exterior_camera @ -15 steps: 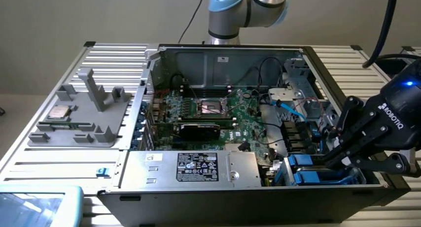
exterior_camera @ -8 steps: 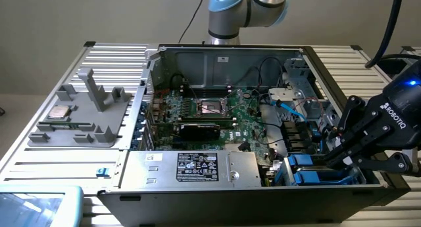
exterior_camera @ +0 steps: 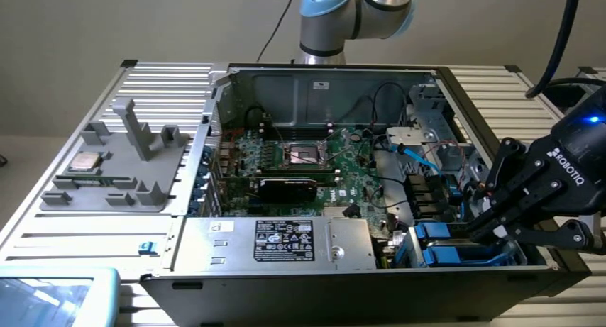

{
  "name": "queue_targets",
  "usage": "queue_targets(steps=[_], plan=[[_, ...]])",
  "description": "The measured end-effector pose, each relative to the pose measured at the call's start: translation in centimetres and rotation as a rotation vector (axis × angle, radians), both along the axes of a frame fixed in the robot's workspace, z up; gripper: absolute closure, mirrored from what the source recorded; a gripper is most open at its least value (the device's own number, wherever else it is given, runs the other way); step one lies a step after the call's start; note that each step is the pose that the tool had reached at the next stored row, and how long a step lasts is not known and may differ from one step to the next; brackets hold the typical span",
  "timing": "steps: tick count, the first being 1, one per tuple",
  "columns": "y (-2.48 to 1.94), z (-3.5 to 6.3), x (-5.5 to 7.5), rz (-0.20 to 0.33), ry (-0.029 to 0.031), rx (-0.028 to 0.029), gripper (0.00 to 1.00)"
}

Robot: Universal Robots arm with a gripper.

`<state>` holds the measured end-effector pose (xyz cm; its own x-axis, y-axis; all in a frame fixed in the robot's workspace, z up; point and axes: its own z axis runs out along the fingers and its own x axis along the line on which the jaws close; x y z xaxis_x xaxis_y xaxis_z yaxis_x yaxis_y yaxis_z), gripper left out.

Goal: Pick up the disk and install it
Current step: 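Insert the first disk wire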

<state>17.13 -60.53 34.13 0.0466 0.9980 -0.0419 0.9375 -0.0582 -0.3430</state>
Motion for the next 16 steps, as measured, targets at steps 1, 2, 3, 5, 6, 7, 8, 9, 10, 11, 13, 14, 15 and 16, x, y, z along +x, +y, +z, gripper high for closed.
queue_targets(steps=[1, 2, 3, 5, 6, 7, 8, 9, 10, 11, 13, 14, 15, 16], plan=[[0.04, 0.0, 0.0, 0.0, 0.0, 0.0001, 0.84], [0.12, 0.0, 0.1, 0.0, 0.0, 0.0, 0.84], [0.31, -0.01, 0.1, 0.0, 0.0, 0.0001, 0.84], [0.68, 0.0, 0.3, 0.0, 0.0001, -0.0001, 0.84], [0.86, 0.0, 0.5, 0.0, 0.0002, -0.0001, 0.84], [1.05, 0.0, 0.6, 0.0, 0.0003, -0.0001, 0.84], [1.23, 0.0, 0.7, 0.0, 0.0004, -0.0002, 0.84], [1.4, -0.02, 0.8, 0.0, 0.0004, -0.0002, 0.84], [1.56, -0.04, 0.9, 0.0, 0.0004, -0.0001, 0.84], [1.6, -0.04, 0.9, 0.0, 0.0004, -0.0002, 0.84], [1.6, -0.05, 0.9, 0.0, 0.0004, -0.0001, 0.84], [1.6, -0.05, 0.9, 0.0, 0.0004, -0.0002, 0.84], [1.61, -0.05, 1.0, 0.0, 0.0005, -0.0002, 0.84], [1.71, -0.08, 1.0, 0.0, 0.0006, 0.0, 0.84]])
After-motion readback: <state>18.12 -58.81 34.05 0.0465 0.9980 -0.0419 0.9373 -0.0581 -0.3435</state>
